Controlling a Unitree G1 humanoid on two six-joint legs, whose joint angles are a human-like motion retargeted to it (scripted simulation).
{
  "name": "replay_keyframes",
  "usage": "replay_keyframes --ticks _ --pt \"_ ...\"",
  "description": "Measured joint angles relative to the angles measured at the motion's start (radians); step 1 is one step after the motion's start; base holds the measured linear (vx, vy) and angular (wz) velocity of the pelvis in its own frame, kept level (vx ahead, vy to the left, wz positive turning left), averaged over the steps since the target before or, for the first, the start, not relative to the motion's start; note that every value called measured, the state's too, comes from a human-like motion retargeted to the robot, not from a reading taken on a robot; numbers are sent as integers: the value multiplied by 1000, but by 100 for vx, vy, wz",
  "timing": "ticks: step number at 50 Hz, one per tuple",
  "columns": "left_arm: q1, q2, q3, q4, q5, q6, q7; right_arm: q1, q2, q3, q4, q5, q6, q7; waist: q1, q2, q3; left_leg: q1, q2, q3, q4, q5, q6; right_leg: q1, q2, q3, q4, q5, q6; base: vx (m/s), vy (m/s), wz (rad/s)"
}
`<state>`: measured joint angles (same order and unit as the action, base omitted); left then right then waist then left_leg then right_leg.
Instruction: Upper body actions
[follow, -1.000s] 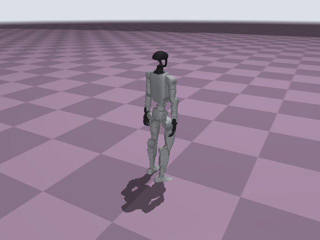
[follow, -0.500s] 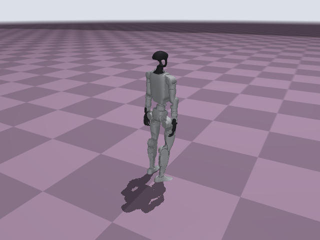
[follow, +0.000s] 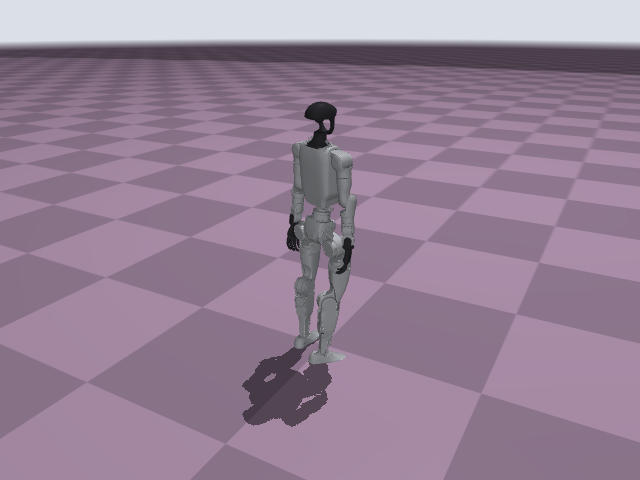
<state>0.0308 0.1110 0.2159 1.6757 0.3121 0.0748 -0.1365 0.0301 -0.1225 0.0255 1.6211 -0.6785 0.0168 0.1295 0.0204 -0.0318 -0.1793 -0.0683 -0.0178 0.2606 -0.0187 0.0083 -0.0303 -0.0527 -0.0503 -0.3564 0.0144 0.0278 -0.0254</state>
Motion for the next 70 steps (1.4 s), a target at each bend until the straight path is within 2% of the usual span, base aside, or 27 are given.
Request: replay_keyframes --ticks 15,23,26,30,32,33,35,38,40,44,50,58,62,66,70 --pt "-31 -29 -11 -35 -14 -12 0 24 -37 -56 2 33 -4 -22 -23 32 22 6 39 37 31 -28 -26 -24 15 35 17 2 -11 -14 -1 -14" --pt "8 -36 7 -78 -44 -33 21 14 -68 -52 76 131 -17 -59 -30 48 35 -16 86 45 144 -68 -63 -16 22 42 26 -17 -26 -18 2 -4" --pt "27 -41 29 -62 -105 -43 48 1 -69 -17 79 200 -18 -71 -13 45 51 -45 105 44 230 -19 -74 -8 21 51 26 -21 -35 -24 1 -11" --pt "43 -39 76 -17 -233 -44 20 -65 -47 43 79 246 -31 -77 0 19 85 -133 132 -27 421 172 -126 3 1 35 20 -21 -46 -30 -3 14" --pt "46 -30 91 0 -296 -39 -10 -116 -18 54 75 277 -66 -94 11 -2 114 -219 135 -74 562 264 -118 9 -15 26 18 -21 -48 -35 -10 45" --pt "50 -25 95 7 -321 -38 -20 -137 -2 55 65 298 -86 -97 22 -17 130 -261 132 -82 630 302 -96 14 -29 20 17 -19 -49 -29 -10 45" --pt "55 -17 100 23 -356 -36 -33 -189 27 50 43 344 -115 -89 46 -37 160 -344 145 -73 773 305 -67 26 -44 -3 11 -13 -56 -25 -7 30" --pt "80 -21 104 24 -366 -19 -39 -276 70 10 4 390 -119 -66 129 -51 197 -422 189 -18 938 212 -61 36 -49 17 11 -11 -68 -20 3 -30" --pt "102 -28 107 24 -360 -8 -46 -319 100 -14 -39 407 -122 -48 166 -54 213 -466 184 -14 1008 198 -69 38 -57 30 17 -12 -71 -13 6 -24" --pt "146 -36 116 24 -341 7 -59 -387 137 -1 -92 373 -149 -24 184 -53 208 -519 143 -46 1062 208 -124 37 -63 39 21 -19 -74 -4 6 0" --pt "174 -17 120 24 -291 23 -55 -388 139 55 -93 286 -151 -54 176 -53 172 -432 125 -59 943 228 -140 45 -66 16 25 -37 -67 8 3 30" --pt "150 19 137 13 -267 -2 -55 -302 132 72 -50 375 -152 -30 105 -23 96 -182 82 -76 528 263 -152 42 -37 -24 34 -63 -48 15 0 33" --pt "137 42 142 -29 -239 -15 -51 -272 123 94 -34 344 -145 -22 85 9 82 -50 68 -95 317 152 -161 44 -4 -28 49 -71 -41 22 -1 -1" --pt "115 74 131 -55 -219 -22 -38 -246 111 95 -29 295 -148 -15 57 28 76 21 58 -57 177 39 -116 51 14 -40 59 -77 -29 27 -2 15" --pt "69 103 94 -36 -218 -18 -24 -210 89 82 -22 261 -150 -29 28 29 60 42 34 -35 93 -8 -70 47 6 -50 63 -76 -12 30 -1 29"
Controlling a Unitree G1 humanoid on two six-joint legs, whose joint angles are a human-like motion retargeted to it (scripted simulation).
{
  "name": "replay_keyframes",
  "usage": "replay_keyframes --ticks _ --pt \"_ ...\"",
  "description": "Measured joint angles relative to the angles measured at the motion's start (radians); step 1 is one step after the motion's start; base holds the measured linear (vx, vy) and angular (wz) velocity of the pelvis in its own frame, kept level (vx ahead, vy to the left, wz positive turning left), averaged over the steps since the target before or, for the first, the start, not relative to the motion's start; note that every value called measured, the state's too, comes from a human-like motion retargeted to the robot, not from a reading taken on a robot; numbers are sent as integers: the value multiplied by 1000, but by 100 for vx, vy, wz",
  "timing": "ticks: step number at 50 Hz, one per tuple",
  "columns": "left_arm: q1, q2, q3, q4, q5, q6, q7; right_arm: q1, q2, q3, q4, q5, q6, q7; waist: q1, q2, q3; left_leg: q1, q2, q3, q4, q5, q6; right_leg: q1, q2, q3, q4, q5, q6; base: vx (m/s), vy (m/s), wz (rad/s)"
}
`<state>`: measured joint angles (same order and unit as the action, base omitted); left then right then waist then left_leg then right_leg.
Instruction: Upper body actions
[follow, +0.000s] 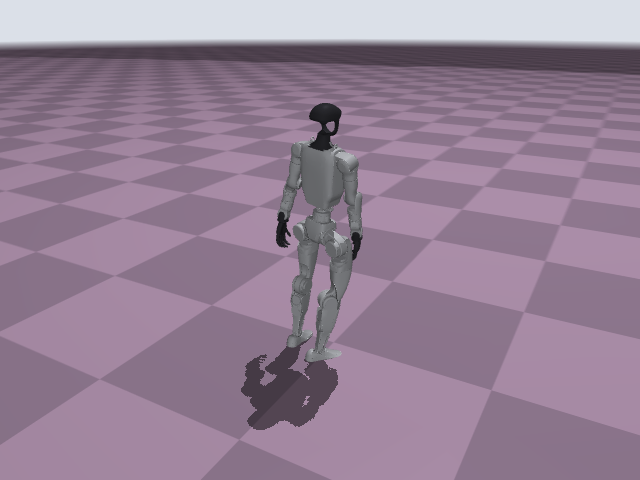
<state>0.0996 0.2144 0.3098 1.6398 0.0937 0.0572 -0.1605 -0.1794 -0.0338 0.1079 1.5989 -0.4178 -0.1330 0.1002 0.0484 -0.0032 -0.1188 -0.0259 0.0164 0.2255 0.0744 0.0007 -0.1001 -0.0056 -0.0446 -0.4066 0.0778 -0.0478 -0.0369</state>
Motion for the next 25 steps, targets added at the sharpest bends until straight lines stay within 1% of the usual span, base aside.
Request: replay_keyframes --ticks 2,5,8,10,12,15,17,18,20,22,23,25 --pt "-41 11 -40 24 15 4 1 30 -18 -19 -3 -12 -2 -8 -12 -5 -7 -4 -13 -19 -17 -15 11 -4 -12 -10 4 2 11 33 -1 46" --pt "-116 18 -121 60 60 16 -5 94 -48 -88 -15 -52 -10 -20 -16 -13 -8 -10 -39 -44 -36 -29 48 -8 -30 -27 19 6 29 37 0 43" --pt "-178 2 -216 60 94 52 -36 159 -73 -144 -7 -55 -8 -86 -12 -21 6 1 -54 -47 -58 -21 72 -18 -48 -36 67 9 41 33 0 4" --pt "-218 -19 -261 60 107 63 -51 196 -85 -176 11 -23 -9 -150 -6 -22 27 13 -54 -36 -66 -16 86 -36 -57 -33 128 32 40 35 -1 -36" --pt "-271 -52 -284 60 95 51 -46 225 -97 -224 32 5 -18 -183 2 -17 53 23 -44 -12 -72 -15 98 -73 -72 -30 231 103 37 28 -4 -70" --pt "-356 -107 -266 23 49 7 -6 256 -125 -281 50 24 -18 -163 12 -3 102 33 -18 43 -80 -13 115 -187 -112 -7 461 275 23 15 -2 -96" --pt "-403 -132 -251 -48 -5 -33 6 272 -152 -298 64 21 -14 -146 -13 5 133 40 -9 68 -89 -9 127 -288 -131 27 620 346 -19 8 5 -68" --pt "-427 -137 -245 -84 -33 -48 6 281 -166 -302 74 16 -12 -142 -34 9 143 39 -5 74 -93 -7 133 -338 -132 39 692 342 -39 6 7 -46" --pt "-473 -144 -223 -145 -67 -68 15 296 -193 -309 101 6 7 -136 -74 17 155 34 5 89 -95 -6 143 -409 -166 -7 809 294 -92 8 9 -37" --pt "-519 -147 -196 -179 -79 -84 31 330 -213 -320 101 4 49 -120 -109 20 167 28 14 93 -89 -7 150 -465 -171 -21 886 262 -125 8 3 -16" --pt "-540 -148 -190 -184 -86 -96 37 350 -220 -330 101 9 66 -111 -118 21 172 26 18 93 -85 -7 153 -493 -164 -13 916 256 -126 8 0 -7" --pt "-581 -149 -195 -180 -116 -110 46 389 -231 -349 101 27 89 -94 -124 20 174 17 23 97 -80 -7 159 -552 -137 23 961 255 -108 9 -2 -12"
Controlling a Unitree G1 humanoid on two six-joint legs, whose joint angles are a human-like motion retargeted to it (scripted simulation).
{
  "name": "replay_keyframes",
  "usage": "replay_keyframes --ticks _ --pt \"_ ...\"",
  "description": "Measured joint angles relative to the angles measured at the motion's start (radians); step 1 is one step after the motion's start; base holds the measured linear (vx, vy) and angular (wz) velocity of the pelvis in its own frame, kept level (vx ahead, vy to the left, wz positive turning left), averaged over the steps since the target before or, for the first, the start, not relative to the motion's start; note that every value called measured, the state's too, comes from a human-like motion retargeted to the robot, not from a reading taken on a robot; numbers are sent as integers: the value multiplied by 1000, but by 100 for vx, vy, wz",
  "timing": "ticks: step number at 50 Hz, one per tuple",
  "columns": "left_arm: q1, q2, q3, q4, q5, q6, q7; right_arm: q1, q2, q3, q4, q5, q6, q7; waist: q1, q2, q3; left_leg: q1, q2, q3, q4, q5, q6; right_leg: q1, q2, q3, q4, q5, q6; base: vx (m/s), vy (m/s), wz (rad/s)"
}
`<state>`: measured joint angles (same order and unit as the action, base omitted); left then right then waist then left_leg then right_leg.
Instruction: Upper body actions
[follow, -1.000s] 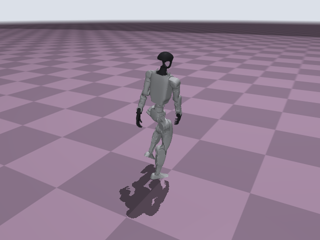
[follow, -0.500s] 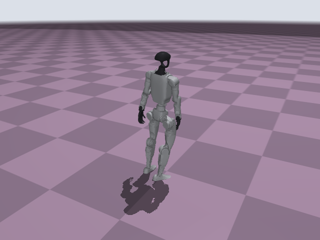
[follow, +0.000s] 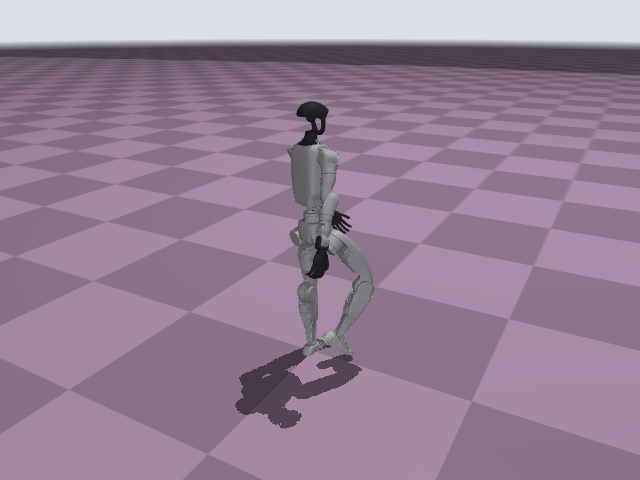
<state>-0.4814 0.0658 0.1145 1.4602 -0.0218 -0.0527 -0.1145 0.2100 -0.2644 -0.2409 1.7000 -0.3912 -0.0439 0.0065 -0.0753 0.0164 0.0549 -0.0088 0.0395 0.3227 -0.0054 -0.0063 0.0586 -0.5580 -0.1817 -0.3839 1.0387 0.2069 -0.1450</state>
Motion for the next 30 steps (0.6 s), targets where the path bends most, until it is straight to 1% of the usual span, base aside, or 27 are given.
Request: replay_keyframes --ticks 2,4,8,12,15,18,20,22,25,27,30 --pt "-26 0 -3 14 -24 5 -9 31 -5 -10 0 17 14 5 1 -4 -2 -4 -1 9 1 0 6 -33 20 20 10 9 22 8 -3 -21" --pt "-36 -4 10 21 -24 13 -26 47 -7 -18 0 23 23 1 -2 -6 -2 -5 0 17 0 -1 9 -40 25 20 -1 17 31 5 -2 -21" --pt "-28 -8 19 15 -36 7 -25 37 -1 -22 0 18 9 8 -1 -7 7 2 3 35 -1 -3 9 1 39 24 -74 32 43 -1 -3 -23" --pt "7 -13 12 20 -34 0 -22 -2 13 -4 0 2 -23 16 23 -14 10 16 -2 59 -5 -6 4 99 66 43 -211 59 81 -1 -3 -28" --pt "47 -19 17 32 -28 7 -34 -40 28 14 0 -10 -47 20 47 -22 -1 22 -10 78 -8 -11 -4 193 99 66 -356 85 121 -4 -3 -31" --pt "94 -25 31 52 -29 13 -46 -71 49 28 -26 -24 -58 28 69 -37 -14 27 -31 98 -12 -16 -11 291 141 133 -524 121 180 -9 -4 -25" --pt "127 -25 35 63 -21 24 -54 -91 62 36 -49 -35 -67 32 70 -50 -20 29 -52 96 -15 -18 -13 357 145 154 -637 153 209 -11 -4 12" --pt "166 -21 31 74 -3 31 -54 -106 74 49 -68 -41 -75 25 64 -55 -31 27 -65 85 -15 -20 -17 413 150 161 -737 66 206 -13 -5 29" --pt "230 -9 29 94 27 38 -34 -131 92 71 -82 -34 -81 10 63 -67 -43 32 -85 72 -14 -24 -24 481 135 121 -856 -59 179 -14 -5 25" --pt "274 -3 40 119 33 41 -19 -149 103 97 -81 -6 -85 2 73 -71 -50 36 -90 68 -10 -32 -31 507 138 104 -914 -106 160 -20 -5 1" --pt "340 13 67 176 -1 48 -43 -192 118 159 -63 50 -94 4 92 -68 -59 44 -82 78 5 -51 -48 533 143 84 -979 -120 150 -21 -2 -18"
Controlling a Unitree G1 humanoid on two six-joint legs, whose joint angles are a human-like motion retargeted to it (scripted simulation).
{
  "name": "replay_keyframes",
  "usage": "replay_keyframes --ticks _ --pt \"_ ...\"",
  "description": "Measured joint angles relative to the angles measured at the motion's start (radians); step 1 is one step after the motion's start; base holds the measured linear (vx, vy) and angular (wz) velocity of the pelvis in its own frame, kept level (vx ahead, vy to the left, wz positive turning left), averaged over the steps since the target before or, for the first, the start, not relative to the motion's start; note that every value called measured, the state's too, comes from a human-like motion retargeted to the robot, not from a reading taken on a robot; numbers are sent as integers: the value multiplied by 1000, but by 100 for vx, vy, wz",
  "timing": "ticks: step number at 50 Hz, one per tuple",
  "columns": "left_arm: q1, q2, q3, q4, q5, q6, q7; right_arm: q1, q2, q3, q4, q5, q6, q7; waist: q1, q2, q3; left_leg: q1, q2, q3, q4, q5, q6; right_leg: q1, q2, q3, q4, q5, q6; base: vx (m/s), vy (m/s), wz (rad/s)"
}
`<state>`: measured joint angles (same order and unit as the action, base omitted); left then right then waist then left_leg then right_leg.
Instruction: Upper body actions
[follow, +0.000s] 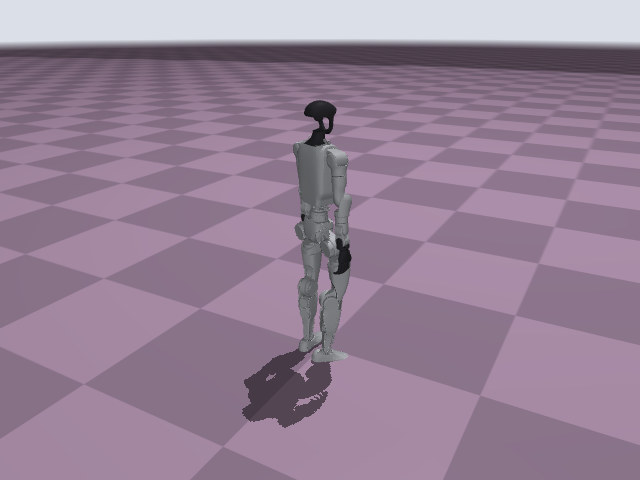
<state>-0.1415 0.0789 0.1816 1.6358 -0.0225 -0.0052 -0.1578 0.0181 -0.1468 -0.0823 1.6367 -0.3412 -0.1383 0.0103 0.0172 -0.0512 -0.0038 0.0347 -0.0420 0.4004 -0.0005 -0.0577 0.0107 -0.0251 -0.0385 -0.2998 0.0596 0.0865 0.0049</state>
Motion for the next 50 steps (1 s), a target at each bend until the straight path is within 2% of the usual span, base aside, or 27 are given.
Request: replay_keyframes --ticks 5,7,10,12,17,24,28,33,44,45,48,50 --pt "130 46 65 64 -26 46 -60 -100 49 31 29 44 7 20 7 7 -2 -59 65 1 162 -55 -50 9 10 12 -21 -26 -27 -32 -1 13" --pt "187 63 53 64 -41 42 -59 -134 72 34 17 99 -1 41 -10 0 11 -118 79 -43 296 4 -62 17 -2 7 -21 -40 -29 -33 -3 85" --pt "250 84 41 64 -9 49 -38 -196 111 40 -26 181 -15 65 -30 -18 49 -248 104 -157 549 194 -88 52 -31 -46 -44 -49 -30 -44 -7 113" --pt "298 87 31 64 7 56 -36 -233 134 28 -69 183 -24 70 -8 -36 59 -362 88 -211 711 256 -48 58 -48 -62 -52 -52 -37 -31 1 71" --pt "415 65 22 64 0 95 -96 -339 157 -5 -164 121 -48 85 114 -60 76 -581 134 -161 1030 164 -21 42 -77 -53 -50 -51 -58 -21 2 -11" --pt "500 41 116 64 26 109 -117 -464 119 17 -121 59 -65 71 150 -61 77 -703 143 -147 1177 112 -26 45 -87 -56 -55 -60 -69 -7 1 0" --pt "486 69 144 64 54 87 -149 -462 101 17 -118 55 -64 50 157 -66 69 -681 151 -135 1152 102 -21 47 -90 -77 -55 -70 -68 -1 -6 33" --pt "449 103 155 64 77 55 -119 -425 103 17 -119 94 -68 45 117 -57 33 -607 138 -136 1021 115 -36 41 -84 -112 -57 -85 -59 3 -4 49" --pt "383 143 179 5 121 44 -117 -316 111 46 -103 81 -54 91 39 -20 -6 -258 -2 -290 430 187 -128 57 -42 -145 -43 -111 -31 15 -5 15" --pt "379 148 175 2 125 44 -110 -302 110 53 -101 75 -53 95 32 -16 -10 -222 -4 -296 371 181 -130 60 -35 -145 -38 -115 -28 34 -3 -5" --pt "358 159 155 4 132 49 -81 -252 100 68 -91 49 -50 106 7 -2 -21 -125 -10 -286 224 72 -102 74 -15 -152 -18 -129 -17 42 -1 2" --pt "333 156 139 17 126 52 -59 -213 87 76 -83 32 -50 105 -11 6 -34 -82 -18 -273 145 30 -64 78 -9 -152 0 -138 -7 39 -2 10"
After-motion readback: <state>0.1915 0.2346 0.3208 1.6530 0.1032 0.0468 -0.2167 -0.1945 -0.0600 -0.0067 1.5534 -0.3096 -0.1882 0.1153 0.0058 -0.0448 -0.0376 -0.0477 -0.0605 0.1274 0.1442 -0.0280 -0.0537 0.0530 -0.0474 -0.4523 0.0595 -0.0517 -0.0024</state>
